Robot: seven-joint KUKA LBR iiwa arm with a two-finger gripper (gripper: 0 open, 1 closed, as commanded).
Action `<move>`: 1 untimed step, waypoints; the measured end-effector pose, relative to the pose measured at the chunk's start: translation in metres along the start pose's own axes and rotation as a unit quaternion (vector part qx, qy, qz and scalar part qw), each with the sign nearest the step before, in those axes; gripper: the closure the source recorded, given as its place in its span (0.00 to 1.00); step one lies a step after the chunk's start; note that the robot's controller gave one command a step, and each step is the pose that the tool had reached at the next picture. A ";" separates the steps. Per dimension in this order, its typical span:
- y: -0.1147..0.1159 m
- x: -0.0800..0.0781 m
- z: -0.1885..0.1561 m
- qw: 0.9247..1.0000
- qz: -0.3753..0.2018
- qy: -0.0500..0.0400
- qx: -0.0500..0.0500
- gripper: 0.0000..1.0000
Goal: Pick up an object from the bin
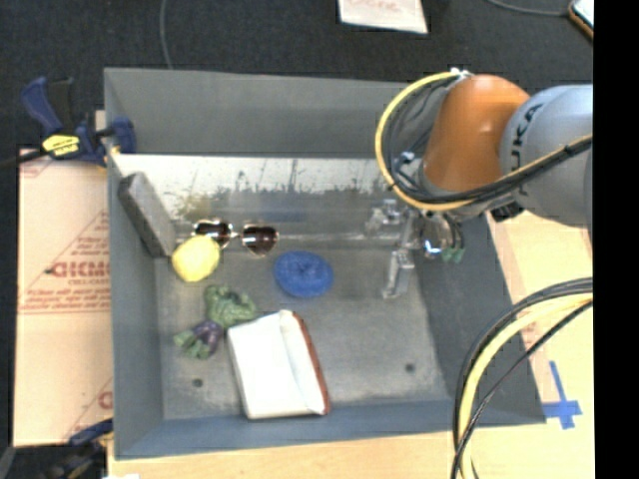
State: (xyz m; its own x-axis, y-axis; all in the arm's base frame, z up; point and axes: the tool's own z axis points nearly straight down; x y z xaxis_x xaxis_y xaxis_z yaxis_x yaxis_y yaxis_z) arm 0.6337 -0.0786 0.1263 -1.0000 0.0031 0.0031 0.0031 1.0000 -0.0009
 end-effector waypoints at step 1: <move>0.000 -0.002 -0.005 1.000 -0.001 -0.004 0.000 0.00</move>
Offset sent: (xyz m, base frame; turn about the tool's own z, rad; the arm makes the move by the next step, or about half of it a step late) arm 0.0044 0.0801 -0.0563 -0.0802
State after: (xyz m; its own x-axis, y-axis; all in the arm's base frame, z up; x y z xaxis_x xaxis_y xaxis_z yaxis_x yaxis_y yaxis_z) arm 0.6354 -0.0784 0.1316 -1.0000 0.0009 -0.0045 0.0009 1.0000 -0.0018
